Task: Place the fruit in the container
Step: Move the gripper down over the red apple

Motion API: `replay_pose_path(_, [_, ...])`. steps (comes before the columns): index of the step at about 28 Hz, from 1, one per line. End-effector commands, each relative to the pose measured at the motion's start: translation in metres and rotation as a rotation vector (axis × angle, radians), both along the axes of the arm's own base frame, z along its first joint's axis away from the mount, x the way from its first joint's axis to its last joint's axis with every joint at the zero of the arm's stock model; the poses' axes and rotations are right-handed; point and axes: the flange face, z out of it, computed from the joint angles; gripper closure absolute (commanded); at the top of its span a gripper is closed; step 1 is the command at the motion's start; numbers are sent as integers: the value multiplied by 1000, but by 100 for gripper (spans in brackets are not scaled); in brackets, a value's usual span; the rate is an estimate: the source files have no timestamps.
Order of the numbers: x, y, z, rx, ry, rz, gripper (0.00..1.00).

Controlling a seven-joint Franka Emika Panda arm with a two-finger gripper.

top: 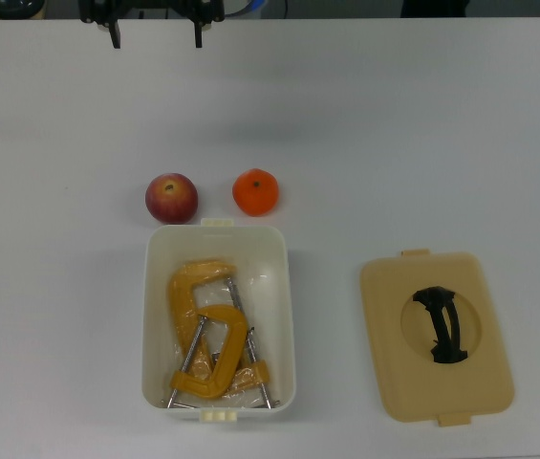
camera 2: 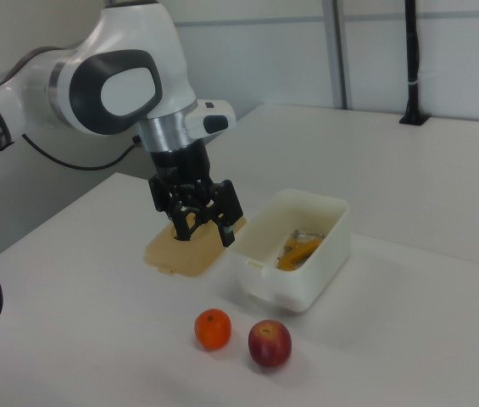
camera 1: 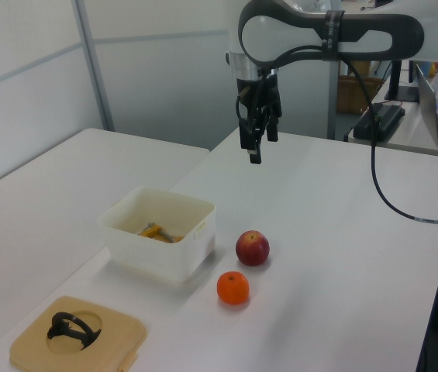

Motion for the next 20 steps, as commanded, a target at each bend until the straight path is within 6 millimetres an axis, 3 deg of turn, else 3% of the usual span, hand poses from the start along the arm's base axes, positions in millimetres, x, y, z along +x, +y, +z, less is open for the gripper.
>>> replay_pose_path(1, [-7,-11,-12,20,-45,-15,0])
replay_pose_path(10, [-14,-9,-57,29,-162,-2,0])
replay_pose_path(20, [-7,-6,-130,29,-182,37,0])
